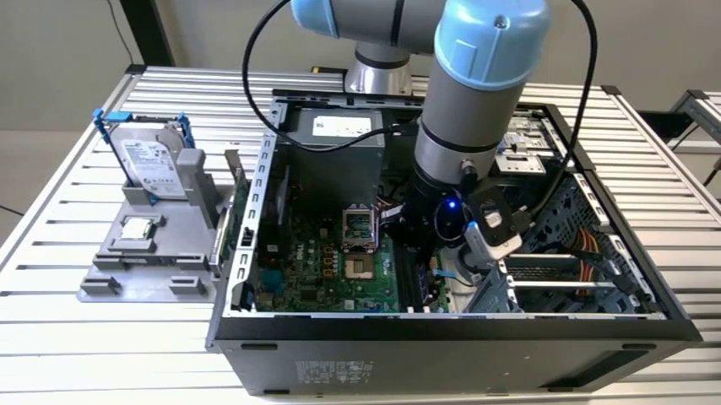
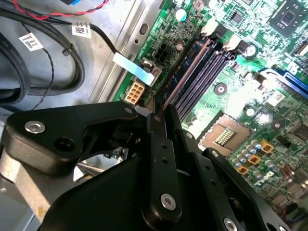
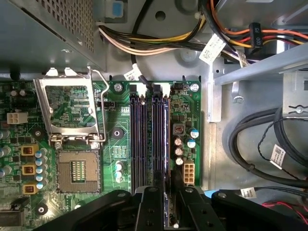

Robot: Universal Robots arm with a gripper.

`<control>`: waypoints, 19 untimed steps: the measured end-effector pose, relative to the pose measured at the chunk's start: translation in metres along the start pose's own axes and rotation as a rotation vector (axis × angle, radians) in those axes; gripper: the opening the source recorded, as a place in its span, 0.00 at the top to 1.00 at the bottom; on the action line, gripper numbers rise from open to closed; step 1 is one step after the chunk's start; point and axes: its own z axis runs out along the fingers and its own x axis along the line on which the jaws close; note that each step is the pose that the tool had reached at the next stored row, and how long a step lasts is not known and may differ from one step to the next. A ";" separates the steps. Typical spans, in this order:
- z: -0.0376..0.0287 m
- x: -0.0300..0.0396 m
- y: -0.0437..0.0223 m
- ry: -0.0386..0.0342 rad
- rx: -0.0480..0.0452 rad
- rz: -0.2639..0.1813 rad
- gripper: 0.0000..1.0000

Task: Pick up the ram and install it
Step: 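Insert the ram into the slot, then press down the ram until it locks into place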

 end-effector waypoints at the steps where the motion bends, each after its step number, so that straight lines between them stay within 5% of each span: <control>1: -0.0035 -0.0001 0.0000 -0.0001 -0.0001 0.000 0.00; 5: -0.0147 -0.0005 -0.0001 0.0000 0.0000 0.000 0.00; 9: -0.0156 -0.0006 0.0000 -0.0001 -0.0003 0.000 0.00; 10: -0.0158 -0.0006 -0.0001 0.0000 -0.0001 0.000 1.00; 19: -0.0186 -0.0007 -0.0001 0.0000 -0.0001 0.000 1.00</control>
